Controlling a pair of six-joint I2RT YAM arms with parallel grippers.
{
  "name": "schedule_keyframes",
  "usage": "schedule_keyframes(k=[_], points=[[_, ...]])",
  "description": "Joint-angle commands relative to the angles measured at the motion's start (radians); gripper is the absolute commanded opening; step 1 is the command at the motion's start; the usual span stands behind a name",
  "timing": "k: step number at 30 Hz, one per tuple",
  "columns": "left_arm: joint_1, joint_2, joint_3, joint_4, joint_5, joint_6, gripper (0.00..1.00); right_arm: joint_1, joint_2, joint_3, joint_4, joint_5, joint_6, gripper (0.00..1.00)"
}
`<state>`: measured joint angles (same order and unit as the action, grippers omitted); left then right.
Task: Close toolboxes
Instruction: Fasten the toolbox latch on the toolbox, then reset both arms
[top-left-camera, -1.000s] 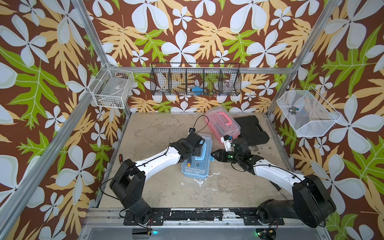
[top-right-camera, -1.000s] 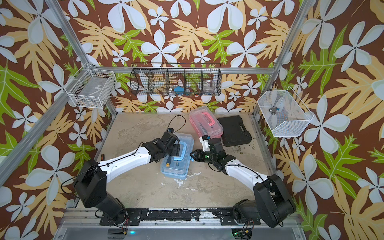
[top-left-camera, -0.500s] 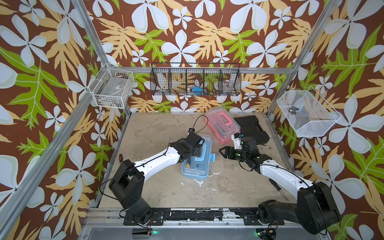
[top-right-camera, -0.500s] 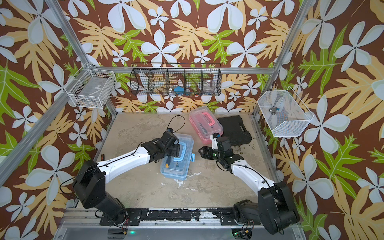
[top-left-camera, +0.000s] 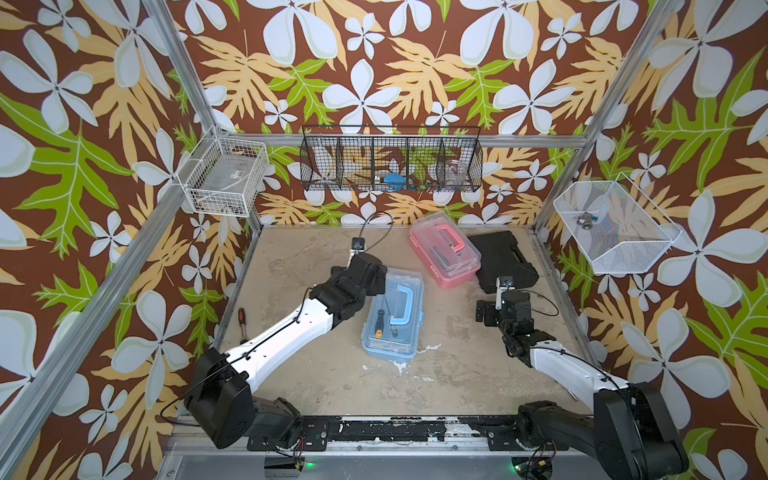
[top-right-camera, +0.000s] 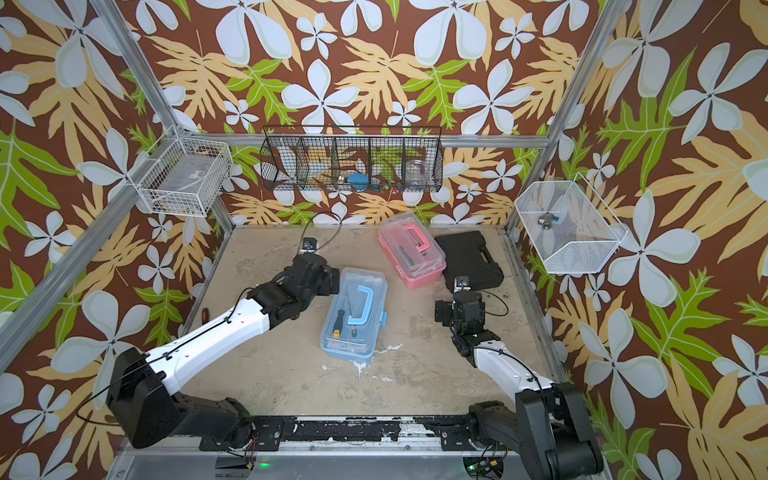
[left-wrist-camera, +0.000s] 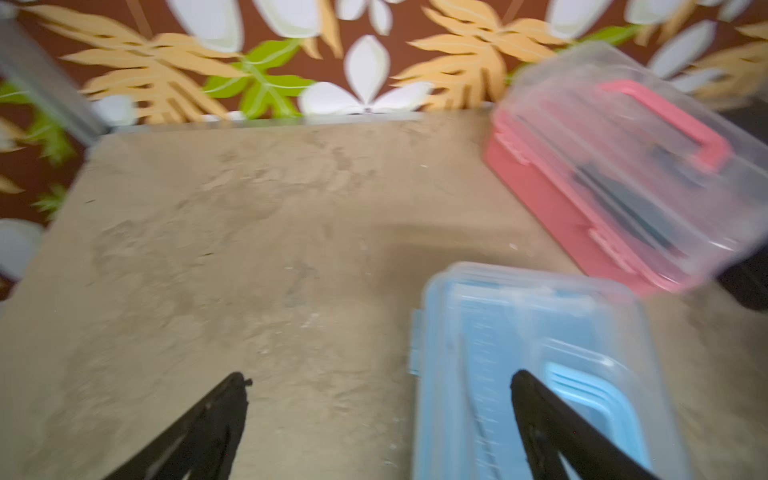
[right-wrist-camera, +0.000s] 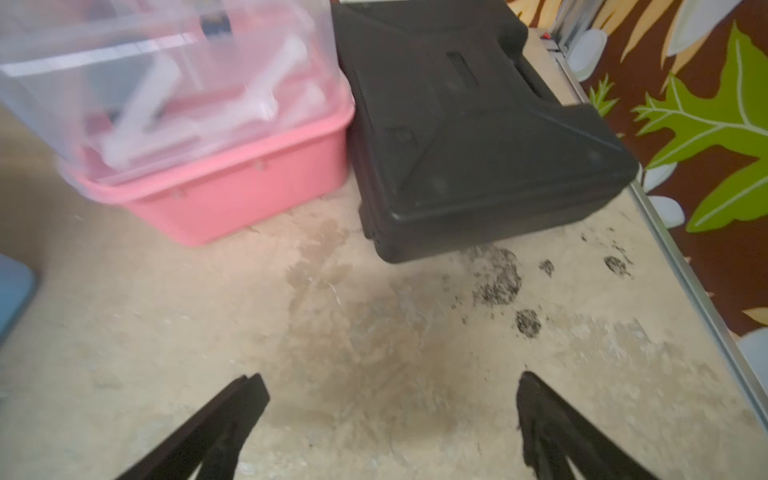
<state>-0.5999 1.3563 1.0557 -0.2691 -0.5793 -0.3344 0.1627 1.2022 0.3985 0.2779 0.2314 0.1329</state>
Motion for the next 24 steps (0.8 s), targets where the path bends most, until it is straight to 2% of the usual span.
schedule_keyframes(k=[1, 3, 6, 11, 15, 17, 19, 20, 22, 24], points=[[0.109, -0.079, -0.180, 0.270, -0.275, 0.077, 1.00, -0.013, 0.021, -0.114, 0.350, 0.089, -0.089, 1.00], [0.201, -0.139, -0.329, 0.436, -0.253, 0.097, 1.00, -0.023, 0.008, -0.149, 0.438, 0.088, -0.075, 1.00], [0.312, -0.190, -0.500, 0.638, -0.208, 0.092, 1.00, -0.097, 0.010, -0.178, 0.530, 0.002, -0.002, 1.00], [0.363, -0.169, -0.708, 1.036, -0.186, 0.222, 1.00, -0.161, 0.073, -0.215, 0.743, -0.063, 0.050, 1.00], [0.386, -0.091, -0.803, 1.332, -0.137, 0.297, 1.00, -0.174, 0.132, -0.187, 0.793, -0.068, 0.001, 1.00], [0.401, -0.085, -0.759, 1.234, -0.071, 0.279, 1.00, -0.185, 0.175, -0.207, 0.880, -0.073, -0.006, 1.00], [0.407, -0.073, -0.751, 1.260, -0.058, 0.294, 1.00, -0.188, 0.212, -0.208, 0.935, -0.081, -0.009, 1.00], [0.413, -0.069, -0.767, 1.327, -0.044, 0.306, 1.00, -0.189, 0.203, -0.194, 0.888, -0.093, -0.012, 1.00], [0.419, -0.056, -0.805, 1.459, -0.034, 0.328, 1.00, -0.188, 0.210, -0.197, 0.908, -0.094, -0.013, 1.00], [0.424, -0.057, -0.801, 1.441, -0.012, 0.325, 1.00, -0.188, 0.209, -0.197, 0.908, -0.096, -0.016, 1.00]])
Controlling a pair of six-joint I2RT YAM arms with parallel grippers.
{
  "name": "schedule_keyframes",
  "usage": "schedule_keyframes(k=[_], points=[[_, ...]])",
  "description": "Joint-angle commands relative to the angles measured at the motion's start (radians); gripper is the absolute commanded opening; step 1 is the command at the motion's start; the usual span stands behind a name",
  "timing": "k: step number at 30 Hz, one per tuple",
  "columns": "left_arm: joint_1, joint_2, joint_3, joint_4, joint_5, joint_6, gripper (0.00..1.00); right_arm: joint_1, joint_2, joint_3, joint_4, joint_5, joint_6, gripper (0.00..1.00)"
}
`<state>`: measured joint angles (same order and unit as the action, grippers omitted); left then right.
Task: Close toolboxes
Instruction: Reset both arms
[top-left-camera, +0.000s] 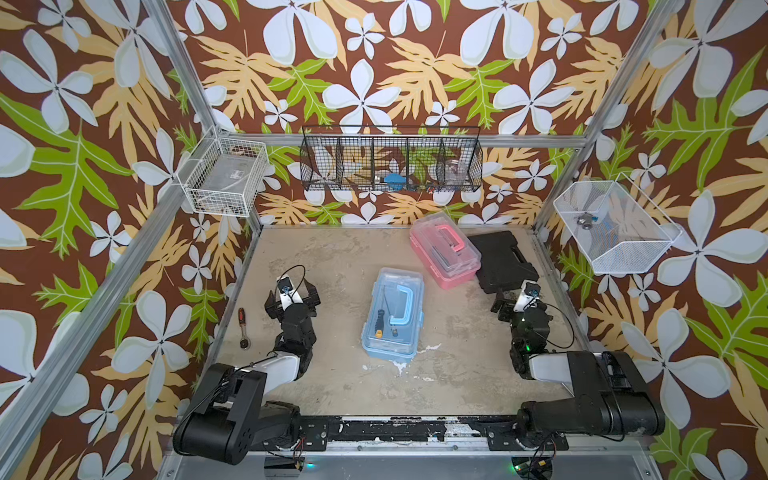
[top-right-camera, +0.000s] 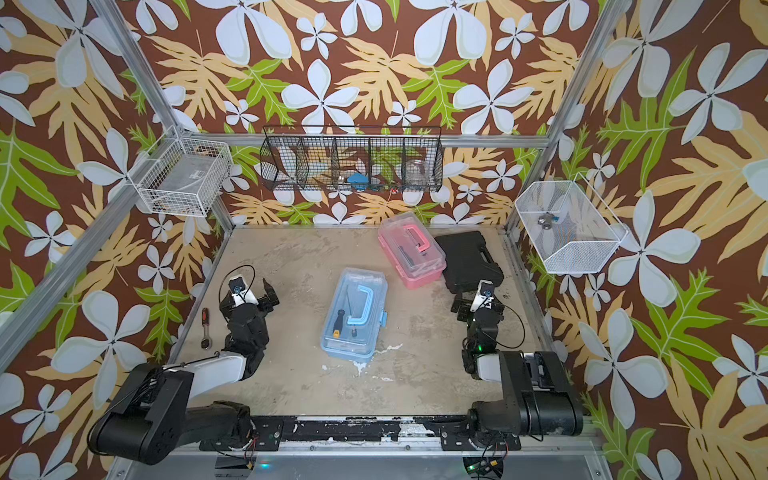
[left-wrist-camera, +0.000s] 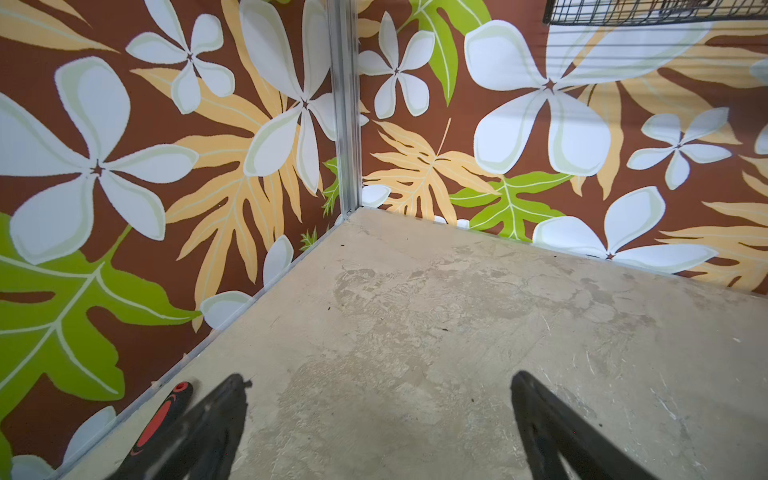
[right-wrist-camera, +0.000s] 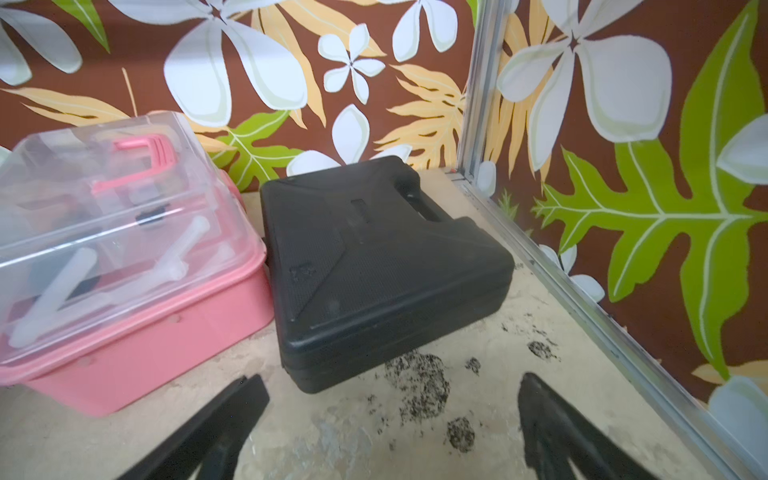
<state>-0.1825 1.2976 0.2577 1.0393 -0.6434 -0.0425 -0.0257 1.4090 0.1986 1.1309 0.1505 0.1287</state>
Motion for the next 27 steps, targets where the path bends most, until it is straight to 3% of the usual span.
schedule_keyframes(k=[1, 4, 7, 11, 16, 18, 20, 22, 23, 25, 27], points=[[0.008, 0.000, -0.004, 0.135, 0.060, 0.034, 1.00, 0.000, 0.004, 0.004, 0.056, -0.018, -0.010, 1.00], [0.007, -0.023, -0.017, 0.116, 0.078, 0.047, 1.00, 0.000, 0.009, 0.012, 0.045, -0.020, -0.012, 1.00], [0.007, -0.084, -0.032, -0.008, 0.167, 0.028, 0.97, 0.001, 0.009, 0.012, 0.044, -0.020, -0.011, 1.00], [0.009, -0.023, -0.095, 0.118, 0.147, 0.003, 1.00, 0.003, 0.014, 0.026, 0.025, -0.014, -0.015, 1.00], [0.008, 0.146, -0.033, 0.154, 0.184, 0.037, 0.99, 0.016, 0.026, 0.047, -0.003, -0.002, -0.025, 1.00], [0.023, 0.122, -0.038, 0.111, 0.198, 0.002, 0.96, 0.023, 0.033, 0.040, 0.017, -0.008, -0.035, 1.00], [0.078, 0.137, -0.101, 0.221, 0.276, -0.043, 0.99, 0.037, 0.057, 0.038, 0.044, -0.009, -0.055, 1.00], [0.080, 0.175, -0.121, 0.321, 0.265, -0.027, 1.00, 0.037, 0.056, 0.029, 0.058, -0.018, -0.054, 1.00], [0.081, 0.145, -0.110, 0.241, 0.270, -0.048, 1.00, 0.038, 0.058, 0.028, 0.063, -0.021, -0.054, 1.00], [0.080, 0.172, -0.125, 0.326, 0.263, -0.032, 1.00, 0.037, 0.059, 0.023, 0.077, -0.024, -0.055, 1.00], [0.080, 0.150, -0.120, 0.272, 0.264, -0.042, 1.00, 0.037, 0.060, 0.015, 0.092, -0.022, -0.055, 1.00]])
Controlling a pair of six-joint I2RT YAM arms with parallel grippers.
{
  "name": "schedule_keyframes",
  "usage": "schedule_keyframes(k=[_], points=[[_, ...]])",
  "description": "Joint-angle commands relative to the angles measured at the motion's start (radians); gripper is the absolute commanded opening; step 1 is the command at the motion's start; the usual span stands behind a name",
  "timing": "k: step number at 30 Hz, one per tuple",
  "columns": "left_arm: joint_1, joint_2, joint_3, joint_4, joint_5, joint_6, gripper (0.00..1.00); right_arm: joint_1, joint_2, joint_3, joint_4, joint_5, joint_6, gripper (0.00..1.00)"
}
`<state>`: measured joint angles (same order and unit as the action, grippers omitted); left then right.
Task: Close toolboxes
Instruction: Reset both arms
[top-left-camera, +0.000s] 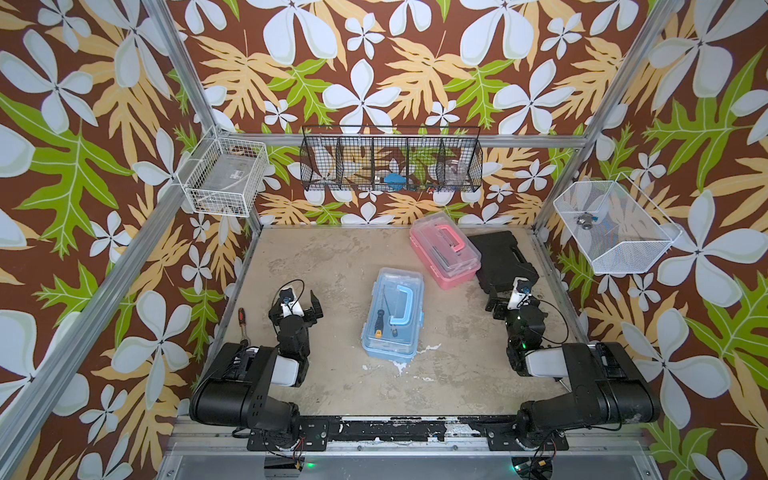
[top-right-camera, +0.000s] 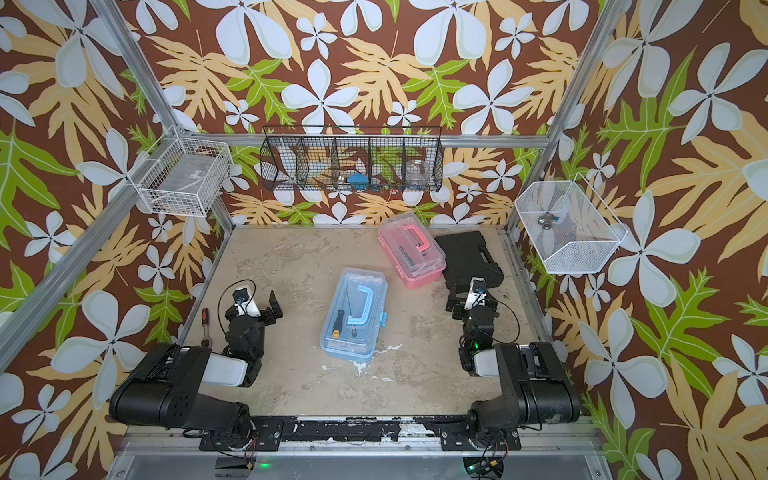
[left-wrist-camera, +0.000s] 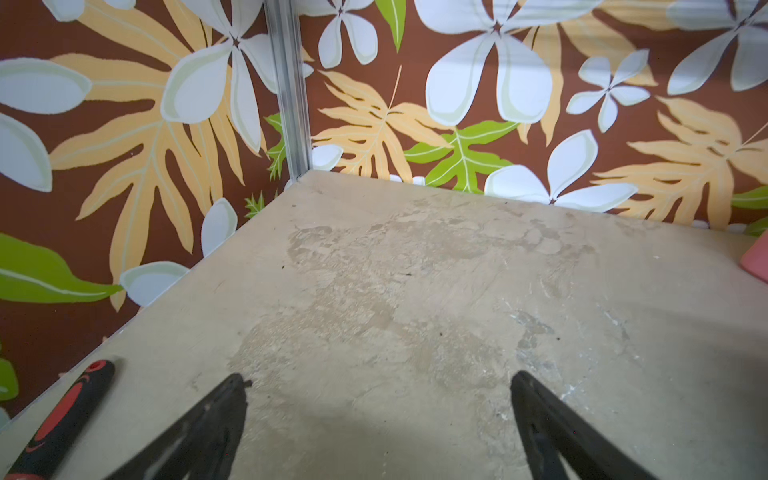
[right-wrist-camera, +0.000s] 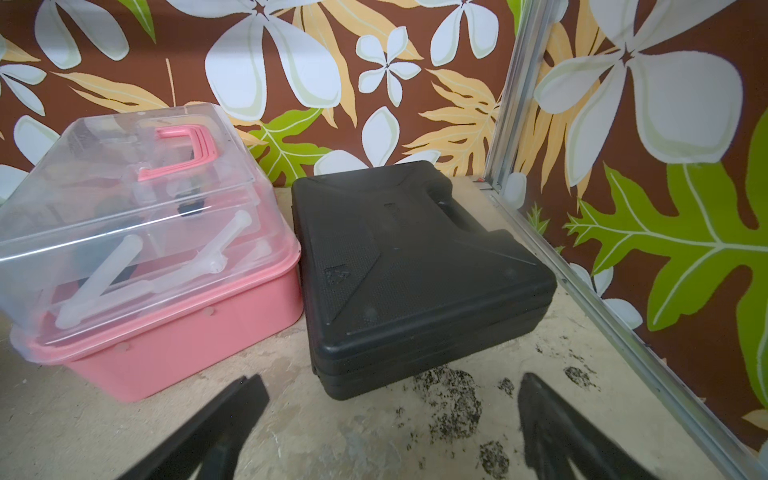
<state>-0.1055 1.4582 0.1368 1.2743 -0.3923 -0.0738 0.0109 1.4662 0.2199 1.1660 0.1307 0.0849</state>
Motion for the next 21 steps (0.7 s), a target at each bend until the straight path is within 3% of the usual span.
schedule_keyframes(k=[1, 18, 20, 21], points=[[0.003, -0.011, 0.000, 0.040, 0.013, -0.011, 1.00, 0.001, 0.002, -0.012, 0.065, -0.001, -0.011, 1.00], [0.003, 0.006, 0.004, 0.059, 0.020, -0.004, 1.00, 0.001, 0.008, -0.030, 0.101, 0.006, -0.008, 0.99], [0.003, 0.002, -0.003, 0.068, 0.019, -0.003, 1.00, 0.001, 0.008, -0.031, 0.104, 0.006, -0.008, 0.88], [0.003, 0.001, -0.005, 0.071, 0.018, -0.003, 1.00, -0.001, 0.008, -0.034, 0.108, 0.006, -0.005, 0.73]])
